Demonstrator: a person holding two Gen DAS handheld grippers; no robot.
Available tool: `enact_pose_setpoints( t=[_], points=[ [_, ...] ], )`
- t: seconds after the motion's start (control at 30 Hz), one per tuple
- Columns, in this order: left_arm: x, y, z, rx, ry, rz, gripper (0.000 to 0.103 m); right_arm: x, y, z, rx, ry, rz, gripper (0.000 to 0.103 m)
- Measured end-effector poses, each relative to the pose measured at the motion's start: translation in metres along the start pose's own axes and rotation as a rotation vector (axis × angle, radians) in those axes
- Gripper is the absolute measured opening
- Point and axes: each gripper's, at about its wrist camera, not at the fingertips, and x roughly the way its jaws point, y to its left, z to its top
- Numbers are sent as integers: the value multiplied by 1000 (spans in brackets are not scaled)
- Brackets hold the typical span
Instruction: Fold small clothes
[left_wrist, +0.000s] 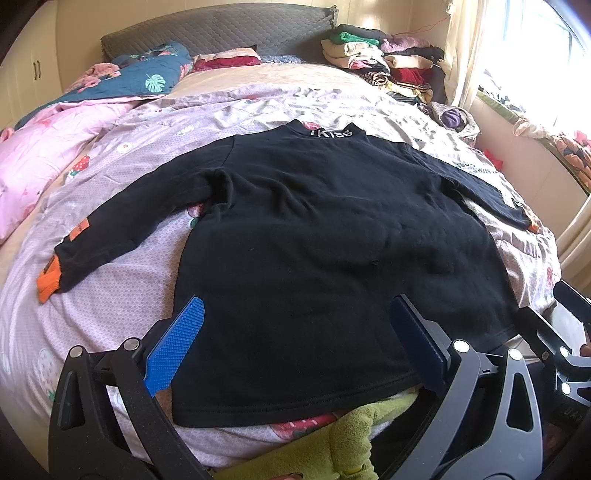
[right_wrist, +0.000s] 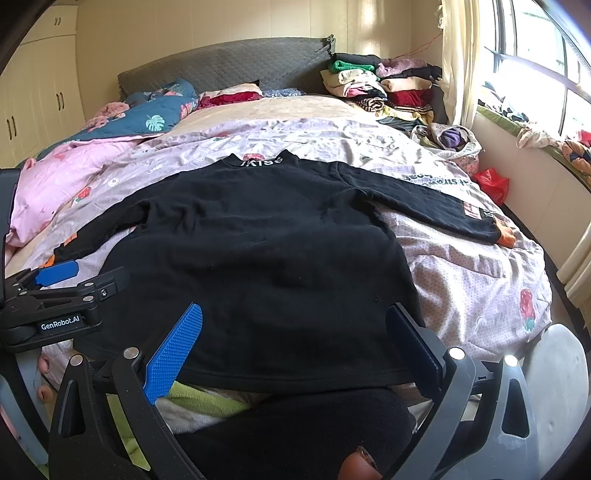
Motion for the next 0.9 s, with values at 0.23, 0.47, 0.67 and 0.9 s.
enact_pose_setpoints(
  t=[0.23,0.47,0.67,0.9],
  points=[
    [2,0,-1,-2,3,-2,94,0,1,0,-2,0,2,99],
    [2,0,-1,-2,3,0,94,0,0,0,-2,-1,3,99],
    [3,0,0,-1,6,1,94,4,2,6,-12,6,13,99],
    [11,4,13,-6,9,5,94,11,3,27,-14,-5,25,99]
  ],
)
